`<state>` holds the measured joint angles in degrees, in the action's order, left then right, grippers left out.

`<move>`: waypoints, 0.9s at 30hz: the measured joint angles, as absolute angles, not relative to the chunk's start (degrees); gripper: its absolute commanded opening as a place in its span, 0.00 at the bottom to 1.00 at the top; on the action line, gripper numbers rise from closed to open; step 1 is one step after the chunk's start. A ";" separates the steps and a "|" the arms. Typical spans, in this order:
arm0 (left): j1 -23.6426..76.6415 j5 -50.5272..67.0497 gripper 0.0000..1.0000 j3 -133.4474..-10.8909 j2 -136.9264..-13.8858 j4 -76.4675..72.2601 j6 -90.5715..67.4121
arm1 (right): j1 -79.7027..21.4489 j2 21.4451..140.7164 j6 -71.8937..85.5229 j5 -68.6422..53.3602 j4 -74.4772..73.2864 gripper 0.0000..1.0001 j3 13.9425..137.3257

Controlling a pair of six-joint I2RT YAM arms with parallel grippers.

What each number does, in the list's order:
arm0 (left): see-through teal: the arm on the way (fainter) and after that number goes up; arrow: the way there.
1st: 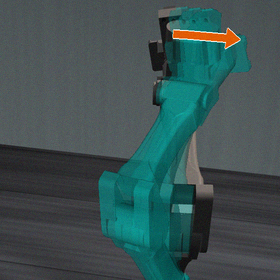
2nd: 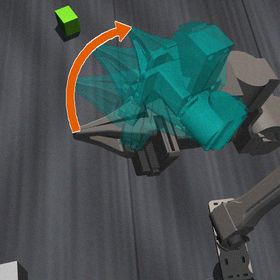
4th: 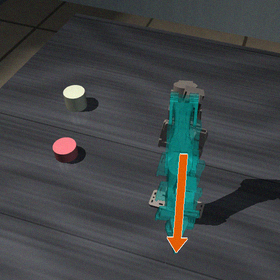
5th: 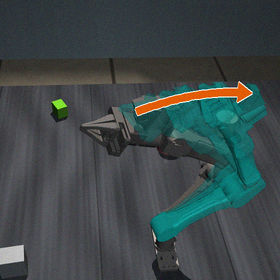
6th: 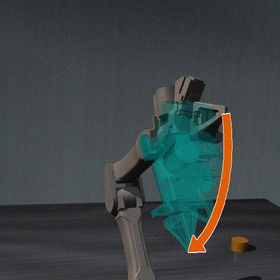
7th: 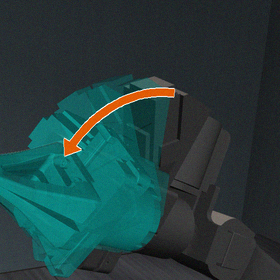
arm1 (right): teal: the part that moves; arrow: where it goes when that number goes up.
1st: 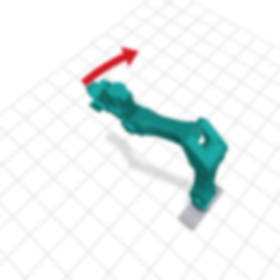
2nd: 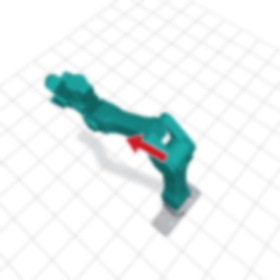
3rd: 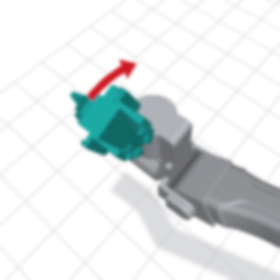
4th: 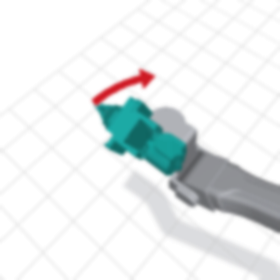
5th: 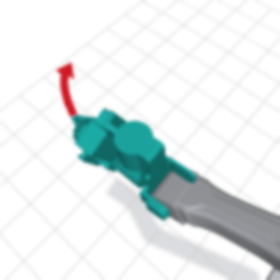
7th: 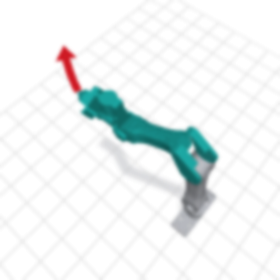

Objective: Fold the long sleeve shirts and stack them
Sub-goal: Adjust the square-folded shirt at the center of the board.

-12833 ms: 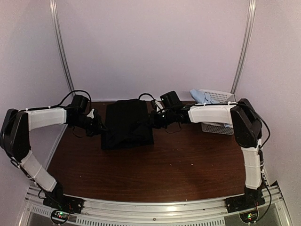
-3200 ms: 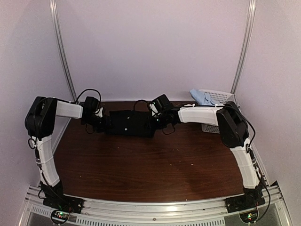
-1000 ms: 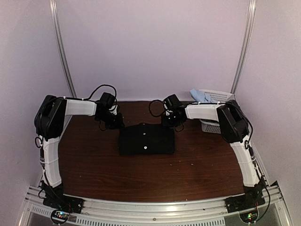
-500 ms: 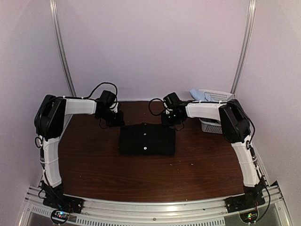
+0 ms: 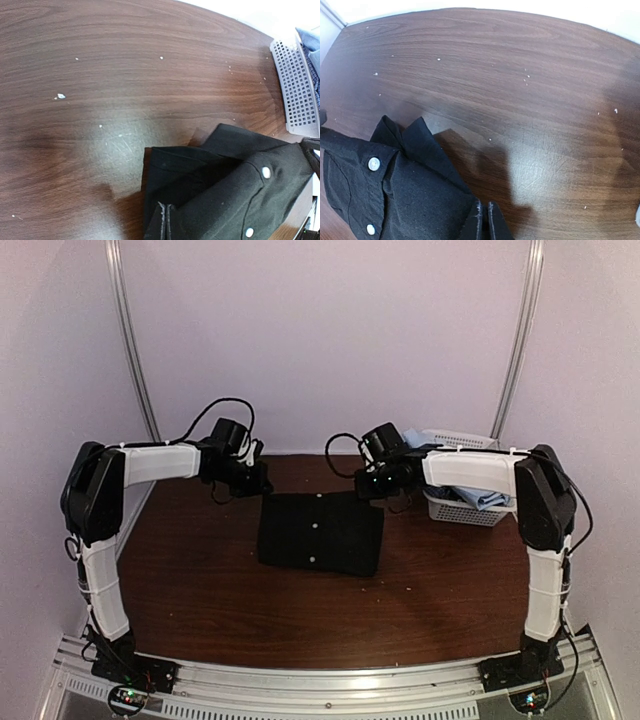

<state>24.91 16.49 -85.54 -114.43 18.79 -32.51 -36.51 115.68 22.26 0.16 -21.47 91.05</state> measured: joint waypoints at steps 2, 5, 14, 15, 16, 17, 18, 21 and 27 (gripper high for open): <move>25.06 16.78 0.00 -85.54 -114.43 18.76 -32.45 | -36.51 116.49 22.20 0.12 -21.21 0.16 90.98; 25.12 17.04 0.00 -85.56 -114.43 18.44 -32.42 | -36.40 117.84 21.82 0.01 -21.15 0.18 91.13; 25.12 17.98 0.00 -86.06 -114.54 18.02 -32.03 | -36.40 120.53 21.30 0.08 -21.30 0.00 92.68; 25.12 18.13 0.00 -86.26 -114.67 18.02 -31.99 | -36.40 120.53 21.15 0.10 -21.41 0.00 92.75; 25.15 18.24 0.00 -86.56 -114.85 18.06 -31.94 | -36.40 120.53 21.30 0.16 -21.52 0.00 92.75; 25.23 18.28 0.00 -86.85 -115.04 18.02 -31.88 | -36.40 120.51 21.26 0.25 -21.74 0.00 92.75; 25.26 18.28 0.00 -87.02 -115.13 18.02 -31.79 | -36.40 120.42 21.30 0.34 -22.00 0.00 92.73; 25.56 18.31 0.00 -88.01 -115.39 18.04 -31.57 | -36.40 118.80 21.63 1.10 -22.55 0.00 91.31; 26.70 18.31 0.00 -91.24 -116.40 17.80 -31.33 | -36.40 110.15 23.29 3.49 -23.35 0.00 84.31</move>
<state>26.70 18.31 -91.24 -116.40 17.80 -31.33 -36.40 110.15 23.29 3.49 -23.35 84.31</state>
